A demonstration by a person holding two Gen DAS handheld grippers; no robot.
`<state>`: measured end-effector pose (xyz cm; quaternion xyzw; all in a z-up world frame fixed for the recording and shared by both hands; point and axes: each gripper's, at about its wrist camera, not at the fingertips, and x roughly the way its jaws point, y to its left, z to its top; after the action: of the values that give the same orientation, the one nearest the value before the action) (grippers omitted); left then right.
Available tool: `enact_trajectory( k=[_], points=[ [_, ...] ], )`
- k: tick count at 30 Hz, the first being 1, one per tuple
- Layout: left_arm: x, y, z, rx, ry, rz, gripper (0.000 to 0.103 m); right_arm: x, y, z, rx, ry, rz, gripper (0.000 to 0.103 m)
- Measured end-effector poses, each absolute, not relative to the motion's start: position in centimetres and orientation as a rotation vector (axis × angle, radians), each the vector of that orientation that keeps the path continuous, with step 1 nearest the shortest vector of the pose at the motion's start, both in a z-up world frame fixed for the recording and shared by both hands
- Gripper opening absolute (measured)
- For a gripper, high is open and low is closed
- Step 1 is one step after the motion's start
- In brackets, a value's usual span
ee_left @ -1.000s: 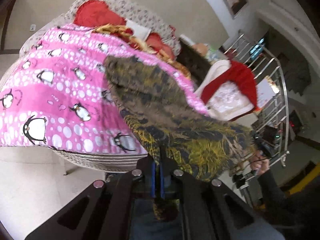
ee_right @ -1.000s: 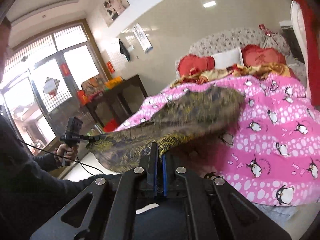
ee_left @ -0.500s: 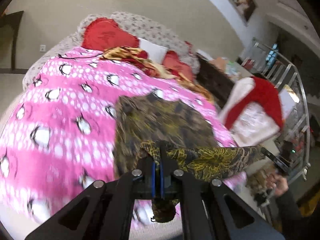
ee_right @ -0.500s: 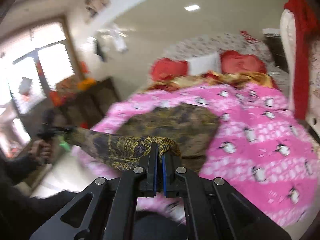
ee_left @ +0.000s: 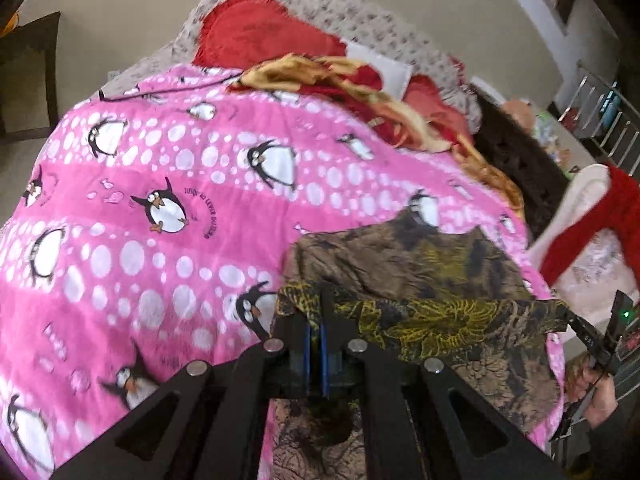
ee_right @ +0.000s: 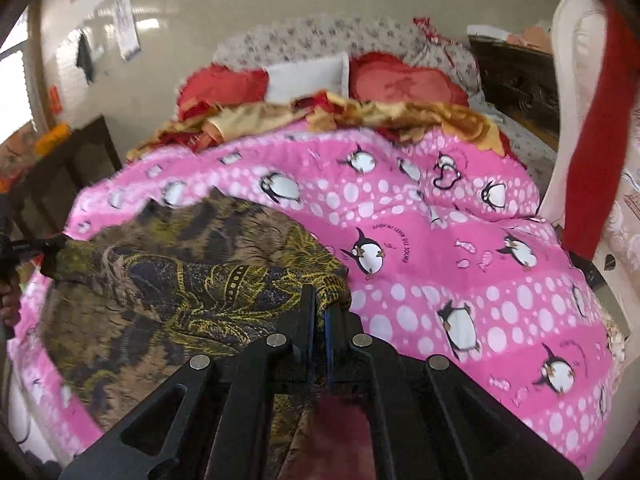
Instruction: Fold small clothes
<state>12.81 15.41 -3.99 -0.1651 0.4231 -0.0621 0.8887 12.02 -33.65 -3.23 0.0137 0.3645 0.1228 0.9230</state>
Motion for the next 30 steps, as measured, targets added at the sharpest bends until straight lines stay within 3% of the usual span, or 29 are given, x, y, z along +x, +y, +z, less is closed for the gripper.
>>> enact_trajectory(
  k=[10, 15, 16, 17, 18, 21, 22, 23, 27, 30],
  points=[
    [15.6, 15.5, -7.4, -0.375, 0.985, -0.108, 0.007, 17.9, -33.6, -8.6, 0.14, 1.005, 0.248, 0.007],
    [15.2, 16.3, -5.5, -0.365, 0.993, -0.175, 0.012, 16.5, -36.1, -6.2, 0.329, 0.991, 0.295, 0.013],
    [14.9, 16.4, -5.0, -0.341, 0.985, -0.164, 0.029, 15.8, -36.6, -5.1, 0.339, 0.964, 0.297, 0.013],
    [14.4, 16.6, -4.2, -0.305, 0.964, -0.129, 0.06, 15.0, -37.0, -4.2, 0.341, 0.941, 0.3, 0.016],
    [14.1, 16.9, -3.8, -0.286, 0.942, -0.107, 0.074, 14.1, -37.3, -3.2, 0.339, 0.917, 0.302, 0.018],
    [12.7, 17.5, -2.2, -0.245, 0.896, -0.064, 0.068, 11.8, -37.7, -1.0, 0.321, 0.87, 0.302, 0.02],
    [12.1, 17.2, -1.7, -0.232, 0.88, -0.052, 0.057, 11.1, -37.2, -0.3, 0.301, 0.86, 0.305, 0.02],
    [11.1, 16.0, -1.0, -0.21, 0.853, -0.072, 0.053, 10.6, -36.6, 0.3, 0.281, 0.849, 0.315, 0.02],
    [8.3, 10.2, -0.8, -0.139, 0.809, -0.17, 0.044, 9.3, -32.4, 0.4, 0.182, 0.821, 0.355, 0.02],
    [8.0, 6.7, -3.6, -0.126, 0.894, -0.161, 0.041, 10.0, -28.8, -1.4, 0.092, 0.879, 0.298, 0.02]
  ],
)
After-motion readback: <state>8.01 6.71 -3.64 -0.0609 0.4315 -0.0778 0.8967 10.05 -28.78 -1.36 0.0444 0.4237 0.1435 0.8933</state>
